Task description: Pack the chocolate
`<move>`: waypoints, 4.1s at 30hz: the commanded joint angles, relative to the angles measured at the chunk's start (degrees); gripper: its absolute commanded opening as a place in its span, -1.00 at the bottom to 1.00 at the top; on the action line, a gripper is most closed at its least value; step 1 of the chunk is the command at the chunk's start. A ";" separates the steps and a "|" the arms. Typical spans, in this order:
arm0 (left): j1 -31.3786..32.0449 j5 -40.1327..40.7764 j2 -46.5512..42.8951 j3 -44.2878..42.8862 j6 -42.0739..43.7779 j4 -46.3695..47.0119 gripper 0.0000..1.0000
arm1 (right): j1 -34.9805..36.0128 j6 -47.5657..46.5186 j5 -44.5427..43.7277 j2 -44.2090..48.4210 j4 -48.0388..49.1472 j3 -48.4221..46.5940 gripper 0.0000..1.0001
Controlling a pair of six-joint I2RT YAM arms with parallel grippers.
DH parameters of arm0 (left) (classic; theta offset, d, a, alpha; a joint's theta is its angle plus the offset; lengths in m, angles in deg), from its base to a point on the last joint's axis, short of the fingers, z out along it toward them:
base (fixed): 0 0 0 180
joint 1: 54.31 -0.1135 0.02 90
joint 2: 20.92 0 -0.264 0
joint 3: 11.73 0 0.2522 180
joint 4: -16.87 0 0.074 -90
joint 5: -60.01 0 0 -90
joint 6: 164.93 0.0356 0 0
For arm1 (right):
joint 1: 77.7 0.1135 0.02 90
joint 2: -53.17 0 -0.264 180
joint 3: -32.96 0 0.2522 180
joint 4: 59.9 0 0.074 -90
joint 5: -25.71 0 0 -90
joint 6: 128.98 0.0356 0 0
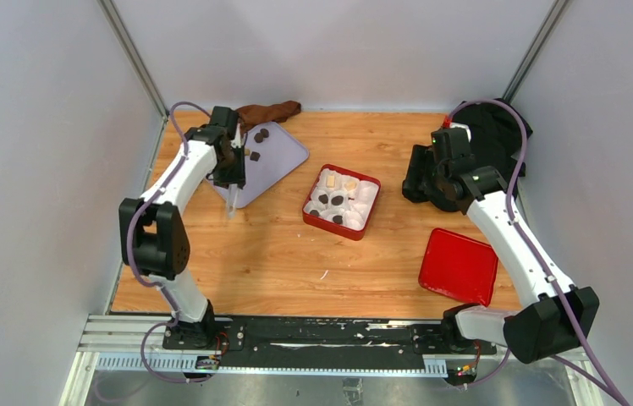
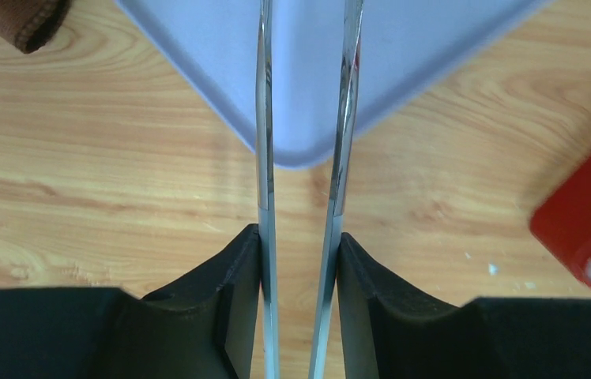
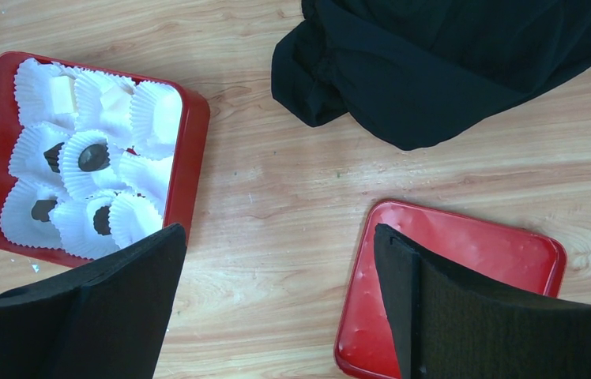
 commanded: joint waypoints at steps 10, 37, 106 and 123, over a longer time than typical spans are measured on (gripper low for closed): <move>31.15 -4.38 -1.96 -8.46 4.28 -2.59 -0.93 | -0.38 0.92 -0.71 -0.27 -0.44 -1.04 0.84; 38.35 -9.60 19.54 -26.85 4.46 -4.26 -0.75 | -0.47 -0.22 -1.99 1.49 -2.39 -0.52 0.85; 10.78 3.62 1.60 -7.88 4.33 -4.81 -0.15 | -0.43 0.65 -0.81 1.46 -1.56 0.21 0.85; 5.70 4.33 13.41 -12.30 7.07 -4.35 -0.07 | -0.42 -0.22 -1.40 0.69 -2.57 -1.52 0.85</move>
